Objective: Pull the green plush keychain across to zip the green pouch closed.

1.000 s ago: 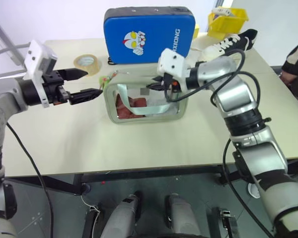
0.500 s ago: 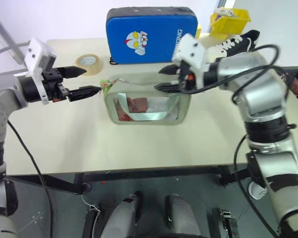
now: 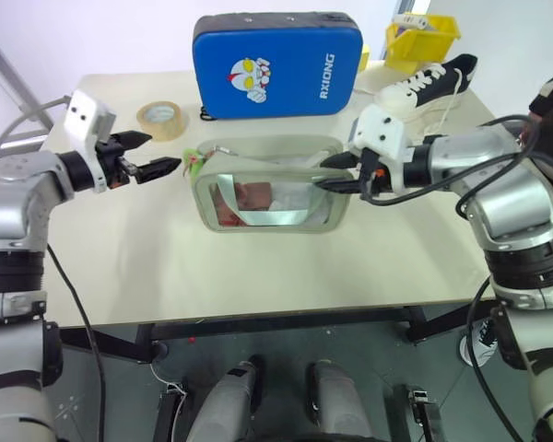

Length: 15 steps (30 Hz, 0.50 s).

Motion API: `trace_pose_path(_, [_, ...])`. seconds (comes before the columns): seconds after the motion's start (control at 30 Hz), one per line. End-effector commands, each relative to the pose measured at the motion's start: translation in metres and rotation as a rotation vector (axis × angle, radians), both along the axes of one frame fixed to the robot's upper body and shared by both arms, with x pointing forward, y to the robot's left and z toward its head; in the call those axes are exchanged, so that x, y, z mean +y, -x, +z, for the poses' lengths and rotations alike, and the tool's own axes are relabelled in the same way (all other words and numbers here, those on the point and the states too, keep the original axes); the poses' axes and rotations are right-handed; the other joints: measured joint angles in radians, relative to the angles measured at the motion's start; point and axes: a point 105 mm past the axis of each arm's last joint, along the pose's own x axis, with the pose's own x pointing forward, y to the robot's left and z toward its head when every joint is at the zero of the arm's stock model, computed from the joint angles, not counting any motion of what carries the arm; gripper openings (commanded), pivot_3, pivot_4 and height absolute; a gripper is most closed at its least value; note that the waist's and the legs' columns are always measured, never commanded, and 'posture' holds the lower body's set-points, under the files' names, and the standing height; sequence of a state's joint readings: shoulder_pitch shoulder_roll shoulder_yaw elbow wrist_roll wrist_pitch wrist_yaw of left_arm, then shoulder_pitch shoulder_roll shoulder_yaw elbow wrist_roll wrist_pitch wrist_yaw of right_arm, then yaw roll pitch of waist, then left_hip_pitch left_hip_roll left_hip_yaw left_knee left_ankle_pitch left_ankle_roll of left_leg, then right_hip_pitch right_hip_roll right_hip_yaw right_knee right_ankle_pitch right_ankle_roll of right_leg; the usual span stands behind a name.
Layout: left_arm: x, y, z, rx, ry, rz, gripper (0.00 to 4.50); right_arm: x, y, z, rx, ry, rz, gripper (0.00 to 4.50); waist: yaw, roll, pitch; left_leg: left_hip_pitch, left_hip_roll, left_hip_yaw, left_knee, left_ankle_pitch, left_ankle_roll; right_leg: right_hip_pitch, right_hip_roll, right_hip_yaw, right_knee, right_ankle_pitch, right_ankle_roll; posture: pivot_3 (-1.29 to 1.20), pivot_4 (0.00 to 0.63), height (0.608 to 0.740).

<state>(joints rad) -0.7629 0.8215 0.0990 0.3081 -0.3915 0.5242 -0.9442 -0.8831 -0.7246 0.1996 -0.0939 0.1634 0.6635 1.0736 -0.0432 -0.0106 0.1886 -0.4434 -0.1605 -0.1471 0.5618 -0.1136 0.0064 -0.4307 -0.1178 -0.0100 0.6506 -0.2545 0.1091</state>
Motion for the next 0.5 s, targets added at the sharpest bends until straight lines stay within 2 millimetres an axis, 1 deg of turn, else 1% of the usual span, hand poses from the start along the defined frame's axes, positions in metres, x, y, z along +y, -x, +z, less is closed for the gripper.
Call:
trace_pose_path(0.03, [-0.003, -0.004, 0.009, -0.053, -0.040, -0.011, 4.50, 0.005, 0.002, 0.003, -0.039, 0.005, 0.032, 0.05, -0.001, 0.000, 0.000, 0.000, 0.000, 0.000, 0.000, 0.000, 0.000, 0.000, 0.000, 0.000, 0.000, 0.000, 0.000, 0.00, 0.150, 0.740])
trace_pose_path(0.13, [-0.006, -0.013, 0.001, -0.047, -0.045, -0.007, 4.50, 0.008, 0.009, 0.000, -0.033, 0.016, 0.070, 0.05, 0.002, 0.000, 0.000, 0.000, 0.000, 0.000, 0.001, 0.001, 0.001, 0.000, 0.001, 0.000, 0.000, 0.001, 0.002, 0.00, 0.150, 0.740])
trace_pose_path(0.27, [-0.014, -0.025, -0.007, -0.036, -0.028, -0.015, 4.50, 0.009, 0.014, -0.002, -0.037, 0.035, 0.094, 0.05, -0.001, 0.000, 0.000, 0.000, 0.000, 0.001, 0.002, 0.000, 0.000, 0.001, 0.001, 0.001, 0.000, 0.002, 0.003, 0.00, 0.150, 0.740])
trace_pose_path(0.4, [-0.021, -0.029, -0.017, -0.021, -0.053, -0.045, 4.50, 0.010, 0.015, -0.001, -0.040, 0.033, 0.099, 0.05, -0.002, 0.000, 0.000, 0.000, 0.000, 0.001, 0.002, 0.000, 0.001, 0.001, 0.001, 0.001, 0.000, 0.002, 0.004, 0.00, 0.150, 0.740])
trace_pose_path(0.5, [-0.021, -0.031, -0.010, -0.033, -0.019, -0.052, 3.66, 0.012, 0.015, 0.000, -0.046, 0.030, 0.098, 0.00, -0.001, 0.000, 0.000, 0.000, 0.000, 0.001, 0.003, 0.000, 0.002, 0.001, 0.001, 0.001, 0.000, 0.003, 0.004, 0.00, 0.150, 0.740])
